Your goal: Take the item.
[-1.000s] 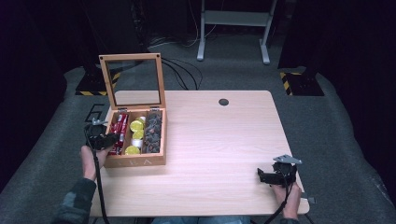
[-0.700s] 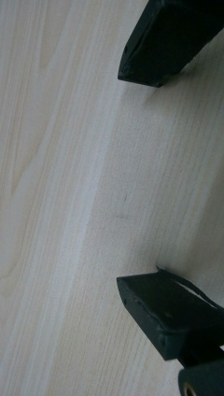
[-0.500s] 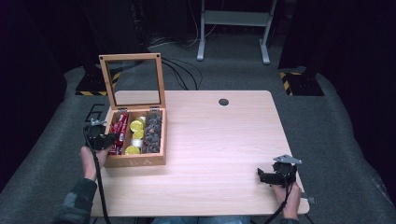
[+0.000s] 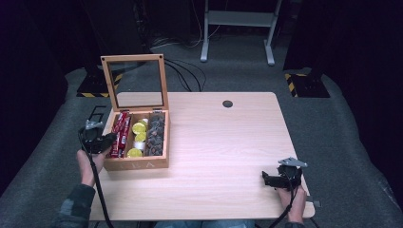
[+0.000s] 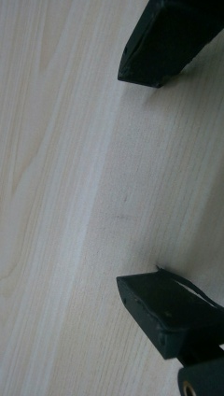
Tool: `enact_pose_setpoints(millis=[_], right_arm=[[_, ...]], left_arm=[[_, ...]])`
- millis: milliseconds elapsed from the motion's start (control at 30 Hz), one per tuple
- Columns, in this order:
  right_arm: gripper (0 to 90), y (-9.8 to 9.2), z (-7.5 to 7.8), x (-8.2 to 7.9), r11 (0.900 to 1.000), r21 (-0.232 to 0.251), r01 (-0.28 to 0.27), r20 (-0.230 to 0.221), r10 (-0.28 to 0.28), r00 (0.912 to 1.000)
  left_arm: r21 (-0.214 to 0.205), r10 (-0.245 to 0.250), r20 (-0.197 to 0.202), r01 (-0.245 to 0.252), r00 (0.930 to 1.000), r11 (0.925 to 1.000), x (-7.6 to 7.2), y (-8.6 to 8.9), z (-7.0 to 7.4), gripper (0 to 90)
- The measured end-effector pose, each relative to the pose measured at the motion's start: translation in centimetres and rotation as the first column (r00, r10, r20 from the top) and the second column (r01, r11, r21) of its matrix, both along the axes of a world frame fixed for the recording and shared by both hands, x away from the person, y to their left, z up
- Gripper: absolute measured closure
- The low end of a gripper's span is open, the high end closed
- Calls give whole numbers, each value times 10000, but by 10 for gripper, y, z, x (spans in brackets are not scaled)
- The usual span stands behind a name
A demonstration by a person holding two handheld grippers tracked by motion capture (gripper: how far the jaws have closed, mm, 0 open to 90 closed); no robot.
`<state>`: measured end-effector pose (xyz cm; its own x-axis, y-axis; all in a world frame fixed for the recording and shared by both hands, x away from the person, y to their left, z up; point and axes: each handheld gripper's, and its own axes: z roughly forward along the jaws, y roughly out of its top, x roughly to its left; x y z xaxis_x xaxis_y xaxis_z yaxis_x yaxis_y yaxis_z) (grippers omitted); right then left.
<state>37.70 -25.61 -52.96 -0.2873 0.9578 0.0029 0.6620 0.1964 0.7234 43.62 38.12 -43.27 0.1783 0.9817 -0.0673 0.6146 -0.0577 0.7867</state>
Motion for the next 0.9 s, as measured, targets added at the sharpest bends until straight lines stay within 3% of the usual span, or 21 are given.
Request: enact_pose_setpoints(millis=[67,300,900], right_arm=[[26,0,0,0,10000,8,0,6,0,10000],[25,0,0,0,10000,28,-22,1,22,10000],[25,0,0,0,10000,67,-24,-7,24,10000]], left_arm=[[-15,-24,-1,24,10000,10000,-1,-1,2,827],[-42,-370,536,372,9979,9993,-10,-8,16,826],[100,-1056,1042,1052,9889,9944,-18,-27,37,826]])
